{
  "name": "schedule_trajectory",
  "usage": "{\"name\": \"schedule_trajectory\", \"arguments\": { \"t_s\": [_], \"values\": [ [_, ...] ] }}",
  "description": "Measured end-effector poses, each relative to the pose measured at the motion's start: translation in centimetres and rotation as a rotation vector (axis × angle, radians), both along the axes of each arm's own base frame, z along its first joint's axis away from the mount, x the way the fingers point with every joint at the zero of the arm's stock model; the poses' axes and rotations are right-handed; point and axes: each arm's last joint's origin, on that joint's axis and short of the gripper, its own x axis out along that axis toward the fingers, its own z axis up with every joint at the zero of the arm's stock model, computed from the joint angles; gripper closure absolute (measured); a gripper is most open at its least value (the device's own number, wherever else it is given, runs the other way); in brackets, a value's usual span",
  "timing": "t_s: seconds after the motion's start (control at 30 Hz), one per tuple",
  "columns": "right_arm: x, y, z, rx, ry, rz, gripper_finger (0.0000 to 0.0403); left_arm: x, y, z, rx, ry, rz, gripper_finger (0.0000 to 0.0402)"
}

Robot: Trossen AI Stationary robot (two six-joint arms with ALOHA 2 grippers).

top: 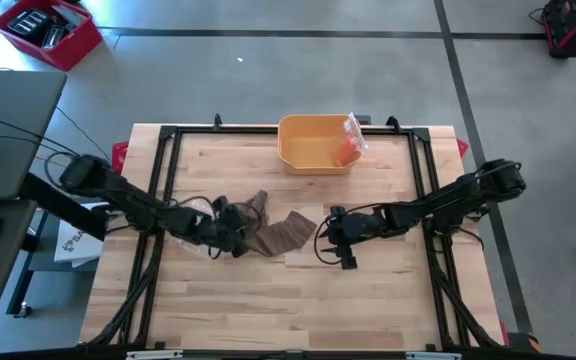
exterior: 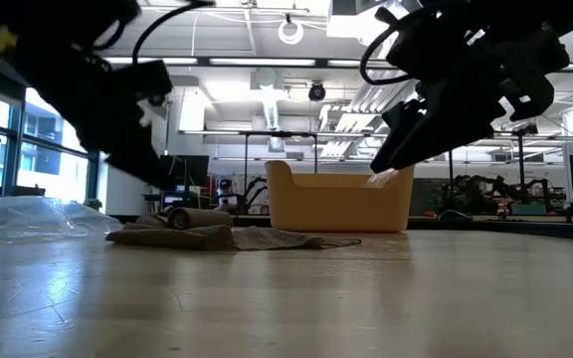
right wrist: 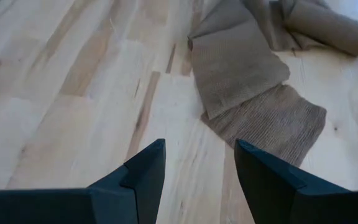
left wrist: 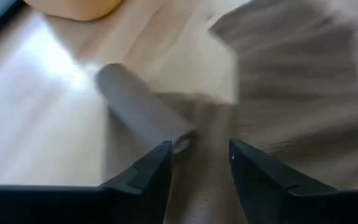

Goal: Roll bandage
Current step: Roll the brown bandage

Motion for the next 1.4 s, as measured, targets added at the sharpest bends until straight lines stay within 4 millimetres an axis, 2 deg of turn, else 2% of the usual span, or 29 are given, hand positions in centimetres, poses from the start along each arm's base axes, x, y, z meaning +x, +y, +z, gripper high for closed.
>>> {"name": "schedule_trajectory", "arguments": {
  "t_s": [0.17,0.47,0.83,1.03,1.4],
  "values": [
    [0.0,0.0,0.0,0.0,0.002,-0.001,0.0219,1.2,0.0,-2.3,0.15,0.098,0.024,0.0236],
    [-0.1,0.0,-0.1,0.006,0.011,-0.007,0.0219,2.6,-0.1,-4.1,0.195,0.149,0.072,0.0241],
    [-0.1,0.0,-0.2,0.007,0.021,-0.004,0.0219,2.7,0.0,-4.0,0.201,0.132,0.087,0.0269],
    [-0.1,0.0,-0.2,0.007,0.021,-0.004,0.0219,2.7,0.1,-3.9,0.18,0.085,0.149,0.0275],
    [-0.2,0.0,-0.2,0.007,0.023,-0.004,0.0219,3.3,1.7,-3.8,0.163,0.045,0.239,0.0275]
  ]
}}
